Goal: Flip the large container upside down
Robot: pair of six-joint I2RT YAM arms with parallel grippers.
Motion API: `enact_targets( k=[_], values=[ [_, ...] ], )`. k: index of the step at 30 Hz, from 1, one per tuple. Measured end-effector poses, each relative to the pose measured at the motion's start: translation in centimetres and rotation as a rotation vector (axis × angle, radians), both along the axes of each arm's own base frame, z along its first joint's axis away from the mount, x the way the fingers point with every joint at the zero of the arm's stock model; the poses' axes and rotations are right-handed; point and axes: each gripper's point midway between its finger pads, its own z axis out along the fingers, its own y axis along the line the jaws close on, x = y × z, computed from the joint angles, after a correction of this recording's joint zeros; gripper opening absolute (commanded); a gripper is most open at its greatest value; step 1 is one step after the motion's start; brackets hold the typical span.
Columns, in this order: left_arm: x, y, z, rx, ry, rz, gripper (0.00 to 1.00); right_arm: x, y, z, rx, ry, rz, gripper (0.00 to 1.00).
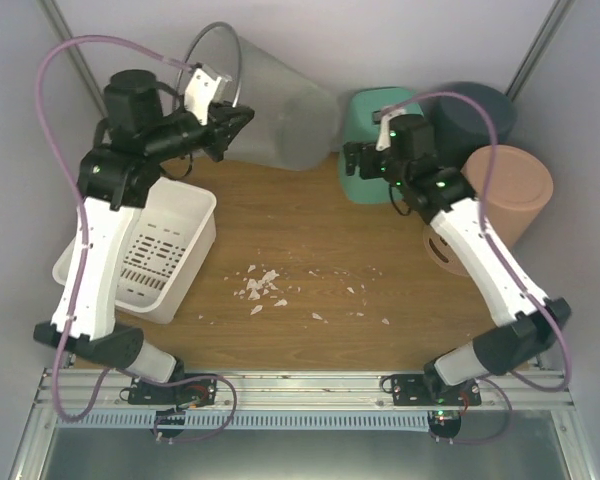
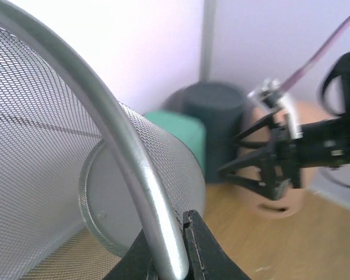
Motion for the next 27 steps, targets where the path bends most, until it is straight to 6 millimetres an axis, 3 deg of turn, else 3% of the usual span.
enact_targets(
  k=[1, 4, 8, 13, 17, 19, 22, 27],
  values=[
    [-1.6, -0.2, 1.5, -0.061, -0.017, -0.041, 0.00, -0.7, -0.9, 1.2, 0.011, -0.018, -0.013, 1.00],
    [-4.6, -1.5, 3.4, -0.217, 0.006, -0.173, 0.00, -2.6, -3.9, 4.4, 0.043, -0.067, -0.070, 1.00],
    [-5.1, -3.4, 1.5, -0.389, 0.179, -0.320, 0.00, -5.5, -8.6, 8.2, 0.073, -0.123, -0.181, 1.00],
    [-1.8, -5.8, -7.3, -0.525, 0.576, -0.366, 0.00, -10.1, -10.6, 12.3, 0.143, -0.185, -0.206, 1.00],
    [-1.3, -6.6, -12.6, -0.644, 0.822, -0.364, 0.00, -13.3, -11.8, 14.5, 0.188, -0.223, -0.215, 1.00],
    [-1.3, -6.8, -13.7, -0.703, 0.892, -0.370, 0.00, -14.3, -12.2, 14.8, 0.196, -0.222, -0.220, 1.00],
    [-1.6, -7.8, -14.0, -0.752, 0.950, -0.411, 0.00, -14.9, -12.4, 14.5, 0.196, -0.197, -0.225, 1.00],
    [-3.2, -10.1, -13.0, -0.790, 0.957, -0.508, 0.00, -14.2, -11.6, 10.2, 0.173, -0.047, -0.220, 1.00]
  ],
)
